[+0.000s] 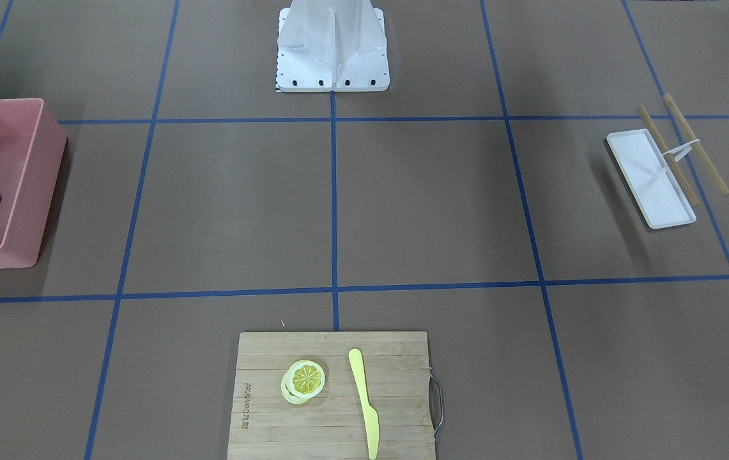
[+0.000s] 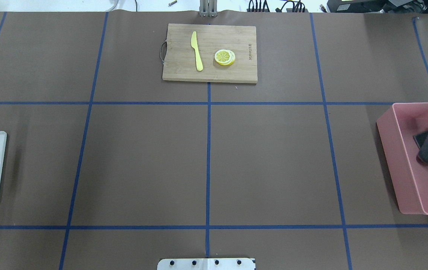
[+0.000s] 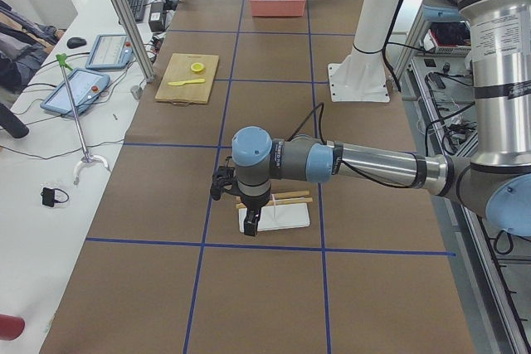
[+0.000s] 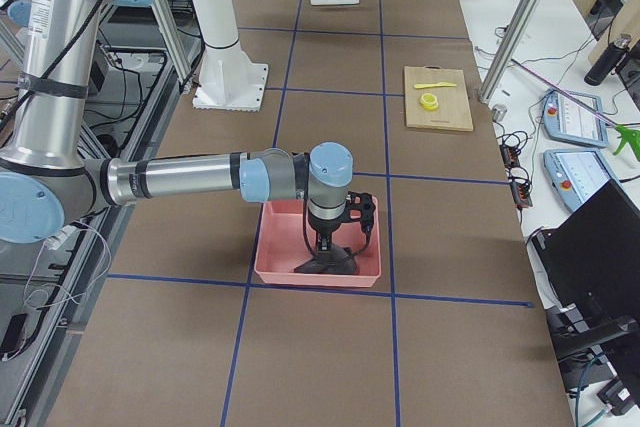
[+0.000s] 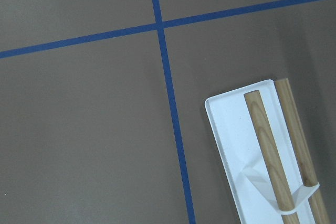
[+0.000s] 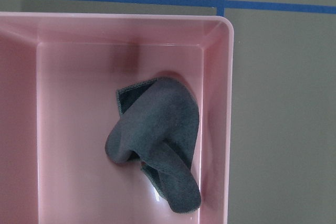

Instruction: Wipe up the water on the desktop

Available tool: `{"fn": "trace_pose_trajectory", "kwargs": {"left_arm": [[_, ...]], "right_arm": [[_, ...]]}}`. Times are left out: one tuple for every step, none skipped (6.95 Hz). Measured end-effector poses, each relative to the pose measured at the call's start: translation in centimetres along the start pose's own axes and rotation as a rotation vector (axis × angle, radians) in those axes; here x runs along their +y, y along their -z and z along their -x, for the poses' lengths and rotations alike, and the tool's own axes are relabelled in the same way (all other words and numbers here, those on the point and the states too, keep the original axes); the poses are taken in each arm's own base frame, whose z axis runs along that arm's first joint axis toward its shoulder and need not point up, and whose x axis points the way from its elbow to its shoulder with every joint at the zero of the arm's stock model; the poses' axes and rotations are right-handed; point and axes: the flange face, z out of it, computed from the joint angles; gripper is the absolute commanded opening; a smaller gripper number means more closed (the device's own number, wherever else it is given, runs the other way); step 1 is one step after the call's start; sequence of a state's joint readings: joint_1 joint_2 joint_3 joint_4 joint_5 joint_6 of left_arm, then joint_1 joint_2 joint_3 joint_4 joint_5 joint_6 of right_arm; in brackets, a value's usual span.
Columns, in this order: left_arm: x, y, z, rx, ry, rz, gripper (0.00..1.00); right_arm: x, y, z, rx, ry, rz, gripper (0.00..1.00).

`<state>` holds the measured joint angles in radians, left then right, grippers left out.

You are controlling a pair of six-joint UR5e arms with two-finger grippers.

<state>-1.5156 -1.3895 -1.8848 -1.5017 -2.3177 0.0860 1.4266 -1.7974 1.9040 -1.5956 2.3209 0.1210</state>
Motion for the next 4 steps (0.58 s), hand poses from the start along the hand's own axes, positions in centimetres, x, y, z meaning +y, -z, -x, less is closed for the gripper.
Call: {"fn": "trace_pose_trajectory", "kwargs": {"left_arm": [[-0.04, 0.02, -0.04, 0.000, -0.001, -0.001, 0.98], [-0.12, 0.05, -0.09, 0.000, -0.002, -0.001, 0.98], [-0.20, 0.10, -0.13, 0.000, -0.004, -0.003, 0.98], [-0.36, 0.43, -0.41, -0.002, -0.021, -0.019, 0.98]], "right_arm": [[-0.02, -0.09, -0.05, 0.000, -0.003, 0.002, 1.00], [-0.03, -0.13, -0.05, -0.001, -0.004, 0.003, 1.00], [-0.04, -0.13, -0.03, -0.001, -0.004, 0.003, 1.00], [-0.04, -0.13, -0.02, -0.002, -0.004, 0.003, 1.00]]}}
